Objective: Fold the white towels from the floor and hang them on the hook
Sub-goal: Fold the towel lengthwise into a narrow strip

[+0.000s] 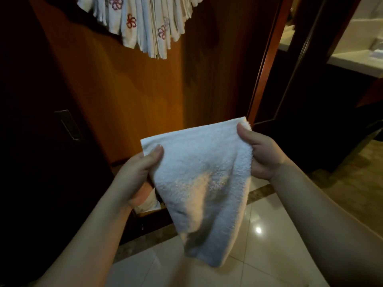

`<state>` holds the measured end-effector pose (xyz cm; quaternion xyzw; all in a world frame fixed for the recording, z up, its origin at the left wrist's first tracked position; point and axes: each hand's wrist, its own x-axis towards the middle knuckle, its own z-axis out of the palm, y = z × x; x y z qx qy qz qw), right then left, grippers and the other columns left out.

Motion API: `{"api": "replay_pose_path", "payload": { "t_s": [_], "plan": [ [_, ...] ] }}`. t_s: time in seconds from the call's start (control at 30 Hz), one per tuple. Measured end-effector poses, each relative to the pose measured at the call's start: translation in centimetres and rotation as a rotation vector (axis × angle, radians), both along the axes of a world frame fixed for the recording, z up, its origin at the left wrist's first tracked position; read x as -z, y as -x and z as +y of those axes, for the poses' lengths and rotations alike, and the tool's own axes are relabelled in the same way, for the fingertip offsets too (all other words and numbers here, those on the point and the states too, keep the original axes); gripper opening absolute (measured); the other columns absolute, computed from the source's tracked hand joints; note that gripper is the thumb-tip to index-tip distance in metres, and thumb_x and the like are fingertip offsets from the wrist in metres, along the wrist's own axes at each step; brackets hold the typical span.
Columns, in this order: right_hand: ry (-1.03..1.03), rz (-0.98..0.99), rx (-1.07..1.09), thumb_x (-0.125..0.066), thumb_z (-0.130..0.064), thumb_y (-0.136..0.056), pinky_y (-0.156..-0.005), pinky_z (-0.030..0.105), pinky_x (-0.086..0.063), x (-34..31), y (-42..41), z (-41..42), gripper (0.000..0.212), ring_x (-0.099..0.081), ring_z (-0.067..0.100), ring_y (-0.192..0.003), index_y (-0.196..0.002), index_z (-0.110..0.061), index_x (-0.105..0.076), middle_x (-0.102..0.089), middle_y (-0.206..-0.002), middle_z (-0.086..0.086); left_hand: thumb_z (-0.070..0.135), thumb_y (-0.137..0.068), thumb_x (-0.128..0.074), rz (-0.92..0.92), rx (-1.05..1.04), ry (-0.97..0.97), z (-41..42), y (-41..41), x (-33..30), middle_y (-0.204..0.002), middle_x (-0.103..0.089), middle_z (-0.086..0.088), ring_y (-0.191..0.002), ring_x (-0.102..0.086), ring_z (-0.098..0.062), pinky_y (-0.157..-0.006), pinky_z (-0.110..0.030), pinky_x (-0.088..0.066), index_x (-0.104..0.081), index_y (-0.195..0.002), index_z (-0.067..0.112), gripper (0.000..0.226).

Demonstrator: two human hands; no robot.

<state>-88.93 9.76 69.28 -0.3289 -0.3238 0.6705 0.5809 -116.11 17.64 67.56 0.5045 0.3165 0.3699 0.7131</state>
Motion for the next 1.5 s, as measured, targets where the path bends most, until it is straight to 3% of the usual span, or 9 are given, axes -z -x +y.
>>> {"api": "replay_pose_path", "payload": {
  "t_s": [0.23,0.4,0.57,0.77,0.93,1.1,1.2,1.43,1.5],
  "plan": [
    [0.226,-0.458,0.325,-0.064,-0.054,-0.089,-0.086,0.04,-0.057,5.2,1.6,0.7,0.048,-0.073,0.024,-0.104,-0.117,-0.016,-0.07,-0.076,-0.112,0.006,0.034,-0.09,-0.07,0.033,-0.268,0.238,-0.8,-3.5,4.3,-0.107,-0.076,-0.012,-0.095,-0.075,-0.029,-0.094,-0.05,-0.054,-0.069,-0.114,0.009,0.035],
    [0.334,-0.938,0.618,-0.038,-0.065,-0.099,-0.064,0.026,-0.05,8.0,7.0,-0.9,0.048,-0.069,0.006,-0.075,-0.102,-0.027,-0.068,-0.073,-0.082,-0.006,0.061,-0.093,-0.048,0.238,-0.448,0.064,-4.4,-5.4,6.3,-0.105,-0.075,0.006,-0.1,-0.071,-0.02,-0.092,-0.048,-0.055,-0.069,-0.113,0.029,0.043],
    [0.276,-0.827,0.599,-0.029,-0.073,-0.093,-0.068,0.019,-0.052,9.7,10.8,-2.9,0.054,-0.068,0.0,-0.079,-0.114,-0.035,-0.061,-0.071,-0.09,-0.011,0.057,-0.099,-0.042,0.306,-0.419,-0.075,-8.1,-6.8,6.1,-0.09,-0.071,0.022,-0.084,-0.064,0.015,-0.064,-0.012,-0.046,-0.06,-0.1,0.045,0.022],
    [0.11,-0.71,0.421,-0.036,-0.076,-0.086,-0.068,0.0,-0.046,8.5,11.8,-3.1,0.015,-0.061,-0.016,-0.099,-0.091,-0.083,-0.048,-0.064,-0.1,-0.04,0.056,-0.087,-0.046,0.273,-0.326,-0.171,-9.5,-7.0,5.7,-0.095,-0.072,0.019,-0.091,-0.066,0.009,-0.066,-0.006,-0.049,-0.063,-0.11,0.037,0.034],
    [0.054,-0.725,0.26,-0.033,-0.073,-0.09,-0.081,0.004,-0.047,7.6,10.8,-3.0,0.034,-0.059,-0.013,-0.108,-0.116,-0.06,-0.05,-0.065,-0.109,-0.033,0.082,-0.078,-0.048,0.274,-0.135,-0.04,-7.9,-6.2,5.7,-0.101,-0.074,0.006,-0.1,-0.068,-0.005,-0.093,-0.031,-0.053,-0.068,-0.11,0.035,0.06],
    [0.017,-0.814,0.127,-0.029,-0.087,-0.077,-0.122,0.043,-0.028,7.7,10.3,-2.9,0.096,-0.032,0.011,-0.146,-0.158,-0.041,-0.006,-0.032,-0.158,-0.011,0.105,-0.046,-0.035,0.399,0.045,0.085,-5.7,-5.1,4.8,-0.11,-0.071,0.018,-0.11,-0.058,-0.006,-0.109,-0.043,-0.04,-0.068,-0.09,0.064,0.069],
    [0.0,-0.995,0.103,-0.045,-0.072,-0.085,-0.117,0.04,-0.038,8.0,9.9,-2.7,0.094,-0.043,0.01,-0.137,-0.16,-0.035,0.0,-0.04,-0.154,-0.007,0.109,-0.035,-0.027,0.507,0.077,0.024,-4.0,-4.8,3.5,-0.144,-0.055,0.002,-0.128,-0.05,-0.012,-0.118,-0.046,-0.031,-0.057,-0.134,0.041,0.124],
    [-0.054,-1.197,0.41,-0.061,-0.04,-0.09,-0.087,0.005,-0.045,10.6,9.8,-1.7,0.073,-0.055,-0.008,-0.114,-0.154,-0.037,-0.025,-0.058,-0.128,-0.018,0.102,-0.05,-0.013,0.714,0.282,-0.118,-3.8,-5.6,1.1,-0.152,-0.049,-0.004,-0.143,-0.04,-0.018,-0.121,-0.044,-0.026,-0.048,-0.148,0.023,0.131],
    [-0.011,-1.076,0.555,-0.063,-0.033,-0.095,-0.098,0.015,-0.047,10.9,10.3,-1.1,0.06,-0.056,-0.001,-0.117,-0.149,-0.024,-0.039,-0.06,-0.129,-0.005,0.1,-0.055,-0.013,0.737,0.303,-0.131,-3.8,-6.0,0.7,-0.148,-0.053,-0.005,-0.14,-0.043,-0.018,-0.12,-0.047,-0.029,-0.05,-0.147,0.022,0.126]
  ]
}}
